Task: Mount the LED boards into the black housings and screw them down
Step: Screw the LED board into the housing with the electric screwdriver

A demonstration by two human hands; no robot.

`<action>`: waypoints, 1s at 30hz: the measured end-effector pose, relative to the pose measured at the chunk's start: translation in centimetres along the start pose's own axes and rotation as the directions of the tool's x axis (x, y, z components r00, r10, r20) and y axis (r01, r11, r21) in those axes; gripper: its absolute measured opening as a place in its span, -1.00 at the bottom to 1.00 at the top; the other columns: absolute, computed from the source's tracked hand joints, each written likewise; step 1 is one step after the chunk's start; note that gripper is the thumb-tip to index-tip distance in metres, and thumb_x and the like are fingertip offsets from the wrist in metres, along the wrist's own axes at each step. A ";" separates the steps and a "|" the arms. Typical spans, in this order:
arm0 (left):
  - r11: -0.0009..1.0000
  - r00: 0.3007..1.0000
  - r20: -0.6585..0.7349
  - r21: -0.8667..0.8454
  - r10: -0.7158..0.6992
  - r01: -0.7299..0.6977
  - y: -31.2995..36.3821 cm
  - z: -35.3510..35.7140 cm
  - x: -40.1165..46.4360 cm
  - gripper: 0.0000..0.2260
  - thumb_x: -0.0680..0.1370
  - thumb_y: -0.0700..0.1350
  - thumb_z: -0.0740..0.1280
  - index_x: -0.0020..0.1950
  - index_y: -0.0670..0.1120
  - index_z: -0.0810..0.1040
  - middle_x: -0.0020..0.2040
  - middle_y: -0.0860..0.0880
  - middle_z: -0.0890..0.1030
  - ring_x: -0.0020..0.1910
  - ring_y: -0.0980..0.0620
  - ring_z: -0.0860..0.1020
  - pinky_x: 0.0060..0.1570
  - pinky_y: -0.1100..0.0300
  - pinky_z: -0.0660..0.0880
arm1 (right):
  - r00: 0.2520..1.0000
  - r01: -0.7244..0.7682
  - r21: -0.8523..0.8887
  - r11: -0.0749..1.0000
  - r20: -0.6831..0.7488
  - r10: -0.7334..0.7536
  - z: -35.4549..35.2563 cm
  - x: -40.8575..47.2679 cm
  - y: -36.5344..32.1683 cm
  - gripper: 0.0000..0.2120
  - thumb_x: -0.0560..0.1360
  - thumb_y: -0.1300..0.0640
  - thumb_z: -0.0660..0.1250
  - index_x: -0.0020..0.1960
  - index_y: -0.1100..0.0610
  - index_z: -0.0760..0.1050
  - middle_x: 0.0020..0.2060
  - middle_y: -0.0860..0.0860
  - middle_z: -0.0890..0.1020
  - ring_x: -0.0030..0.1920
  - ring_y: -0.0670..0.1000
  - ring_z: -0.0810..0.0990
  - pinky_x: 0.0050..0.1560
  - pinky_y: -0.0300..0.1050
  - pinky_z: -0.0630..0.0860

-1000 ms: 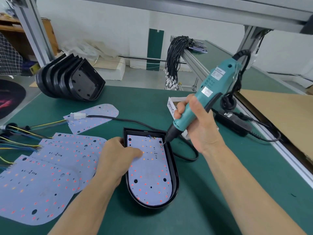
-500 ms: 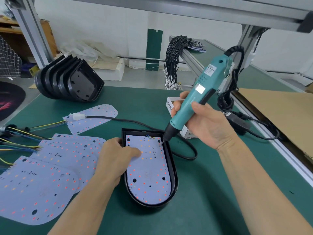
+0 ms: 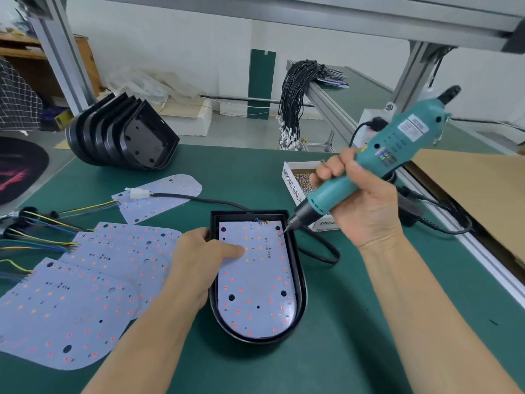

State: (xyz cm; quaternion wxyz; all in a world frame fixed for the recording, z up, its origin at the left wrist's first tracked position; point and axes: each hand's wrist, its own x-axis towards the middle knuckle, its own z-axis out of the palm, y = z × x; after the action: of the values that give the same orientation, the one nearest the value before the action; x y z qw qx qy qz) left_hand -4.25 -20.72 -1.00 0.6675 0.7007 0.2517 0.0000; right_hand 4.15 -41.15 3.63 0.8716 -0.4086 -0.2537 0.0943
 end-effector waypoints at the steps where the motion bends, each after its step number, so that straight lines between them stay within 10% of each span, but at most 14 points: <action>1: 1.000 1.000 -0.012 0.014 0.007 -0.007 -0.1 0.0 0.2 -0.85 0.32 -0.41 0.44 -0.13 -0.30 0.61 -0.21 -0.25 0.68 -0.26 -0.24 0.66 -0.14 -0.18 0.62 | 1.000 0.019 -0.025 1.000 -0.005 -0.019 -0.1 -0.1 -0.4 -0.68 0.21 0.14 0.57 -0.22 0.11 0.44 -0.37 -0.01 0.44 -0.30 0.00 0.46 -0.04 -0.07 0.49; 8: 0.999 0.992 -0.125 -0.050 -0.010 0.003 -0.5 0.2 0.8 -0.82 0.36 -0.38 0.44 -0.07 -0.25 0.56 -0.12 -0.24 0.68 -0.19 -0.23 0.64 -0.08 -0.14 0.60 | 0.992 0.122 -0.015 0.992 -0.024 -0.122 -0.7 1.0 -6.5 -0.65 0.31 0.14 0.53 -0.07 0.09 0.39 -0.25 -0.02 0.46 -0.20 -0.02 0.45 0.04 -0.11 0.44; 12: 0.988 0.974 -0.188 0.112 0.124 -0.104 -0.7 1.1 0.4 -0.39 0.43 -0.17 0.47 0.41 -0.19 0.30 0.32 -0.12 0.45 0.20 -0.13 0.49 0.20 -0.03 0.45 | 0.987 0.115 -0.077 0.990 -0.100 -0.122 -1.9 -0.3 -6.5 -0.72 0.43 0.07 0.44 0.01 0.11 0.39 -0.18 -0.02 0.46 -0.12 -0.01 0.47 0.12 -0.11 0.45; 15: 0.684 0.764 -0.246 0.654 0.596 -0.323 1.2 1.8 0.4 -0.43 0.42 -0.04 0.47 0.38 -0.07 0.37 0.38 -0.07 0.34 0.34 -0.12 0.29 0.28 -0.06 0.23 | 0.965 0.169 -0.164 0.972 -0.171 -0.196 -2.6 -1.4 -6.1 -0.79 0.45 0.07 0.38 -0.04 0.11 0.38 -0.22 -0.03 0.50 -0.15 -0.01 0.50 0.05 -0.10 0.48; 17: 0.463 0.671 -0.009 0.731 0.742 -0.502 3.8 4.0 1.3 -0.73 0.48 -0.06 0.40 0.18 -0.01 0.58 0.19 -0.04 0.55 0.25 -0.14 0.39 0.22 -0.01 0.29 | 0.941 0.218 -0.225 0.950 -0.209 -0.265 -2.8 -1.6 -5.8 -0.89 0.49 0.14 0.32 -0.06 0.10 0.39 -0.26 -0.03 0.53 -0.19 0.00 0.52 -0.02 -0.10 0.51; 22: 0.163 0.629 0.526 0.678 0.572 -0.716 8.1 12.9 5.2 -0.83 0.54 -0.08 0.29 -0.01 0.09 0.67 0.02 0.11 0.66 0.15 0.01 0.48 0.10 0.14 0.22 | 0.862 0.308 -0.316 0.897 -0.306 -0.404 -2.0 -1.2 -5.8 -0.83 0.52 0.26 0.30 -0.19 0.05 0.48 -0.35 -0.04 0.51 -0.33 -0.03 0.50 -0.18 -0.15 0.50; 30: 0.016 0.789 0.528 0.828 0.314 -0.560 7.0 18.1 8.0 -0.78 0.48 -0.28 0.21 -0.33 -0.05 0.33 -0.36 0.05 0.42 -0.28 0.00 0.38 0.37 -0.11 0.09 | 0.810 0.313 -0.367 0.876 -0.379 -0.448 -2.7 -1.9 -6.8 -0.80 0.54 0.30 0.29 -0.19 0.08 0.41 -0.35 -0.02 0.48 -0.37 -0.04 0.48 -0.24 -0.17 0.47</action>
State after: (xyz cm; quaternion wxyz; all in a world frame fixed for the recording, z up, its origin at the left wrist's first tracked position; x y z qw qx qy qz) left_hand 11.29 -34.74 0.93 0.0550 0.9928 -0.1045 -0.0201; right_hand 3.66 -48.01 6.64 0.8382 -0.4815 -0.1319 -0.2196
